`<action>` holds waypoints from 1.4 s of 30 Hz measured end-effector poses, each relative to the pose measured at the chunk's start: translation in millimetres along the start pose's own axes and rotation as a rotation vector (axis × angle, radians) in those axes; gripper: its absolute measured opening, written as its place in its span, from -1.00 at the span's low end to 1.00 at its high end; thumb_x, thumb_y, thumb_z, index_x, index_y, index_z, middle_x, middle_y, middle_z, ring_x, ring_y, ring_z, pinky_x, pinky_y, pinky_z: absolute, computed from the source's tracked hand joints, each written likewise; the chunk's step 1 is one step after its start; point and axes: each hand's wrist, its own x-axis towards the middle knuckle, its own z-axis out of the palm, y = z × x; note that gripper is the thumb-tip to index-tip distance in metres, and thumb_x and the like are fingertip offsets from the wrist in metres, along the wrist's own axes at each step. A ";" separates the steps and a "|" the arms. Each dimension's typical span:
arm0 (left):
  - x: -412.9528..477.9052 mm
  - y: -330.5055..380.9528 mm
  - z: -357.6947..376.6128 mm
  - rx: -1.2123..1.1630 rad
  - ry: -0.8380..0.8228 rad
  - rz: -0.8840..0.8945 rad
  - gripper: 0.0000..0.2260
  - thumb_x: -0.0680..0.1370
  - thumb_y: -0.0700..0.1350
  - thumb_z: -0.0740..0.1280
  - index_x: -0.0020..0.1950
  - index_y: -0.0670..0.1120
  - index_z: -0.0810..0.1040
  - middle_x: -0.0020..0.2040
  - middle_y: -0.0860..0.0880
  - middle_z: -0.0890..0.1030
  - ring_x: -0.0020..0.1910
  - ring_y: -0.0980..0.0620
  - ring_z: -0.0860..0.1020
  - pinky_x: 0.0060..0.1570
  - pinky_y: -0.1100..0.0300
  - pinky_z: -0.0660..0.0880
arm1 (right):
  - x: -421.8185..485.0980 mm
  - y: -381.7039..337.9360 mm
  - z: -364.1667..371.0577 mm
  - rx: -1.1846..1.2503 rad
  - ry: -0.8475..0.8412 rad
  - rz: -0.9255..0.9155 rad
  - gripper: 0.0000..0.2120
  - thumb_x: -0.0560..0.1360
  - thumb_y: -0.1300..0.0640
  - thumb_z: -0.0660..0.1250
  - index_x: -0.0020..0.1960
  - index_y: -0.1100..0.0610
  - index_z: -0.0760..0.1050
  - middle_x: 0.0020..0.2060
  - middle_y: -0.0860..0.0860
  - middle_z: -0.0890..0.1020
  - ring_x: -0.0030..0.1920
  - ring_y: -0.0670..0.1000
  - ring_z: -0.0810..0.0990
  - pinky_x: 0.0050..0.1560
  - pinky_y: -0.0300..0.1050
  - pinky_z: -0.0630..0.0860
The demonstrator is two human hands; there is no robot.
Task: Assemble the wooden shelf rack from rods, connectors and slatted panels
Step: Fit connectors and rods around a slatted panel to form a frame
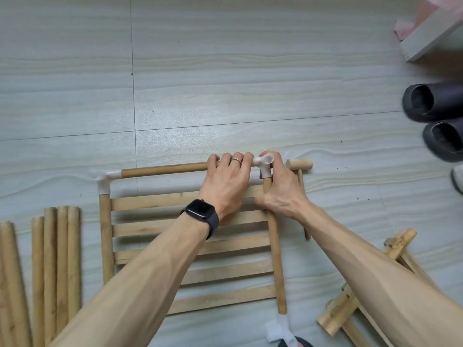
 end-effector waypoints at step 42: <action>-35.2 -183.7 -32.6 0.281 -0.068 -0.258 -0.44 0.58 -0.14 0.32 0.54 -0.14 0.21 0.51 -0.11 0.36 0.55 -0.10 0.22 0.51 -0.22 0.00 | 88.5 -50.2 -22.3 -1.077 -0.001 -0.265 -0.37 0.51 0.23 0.27 0.55 0.15 0.19 0.52 0.08 0.32 0.56 0.12 0.19 0.52 0.23 0.09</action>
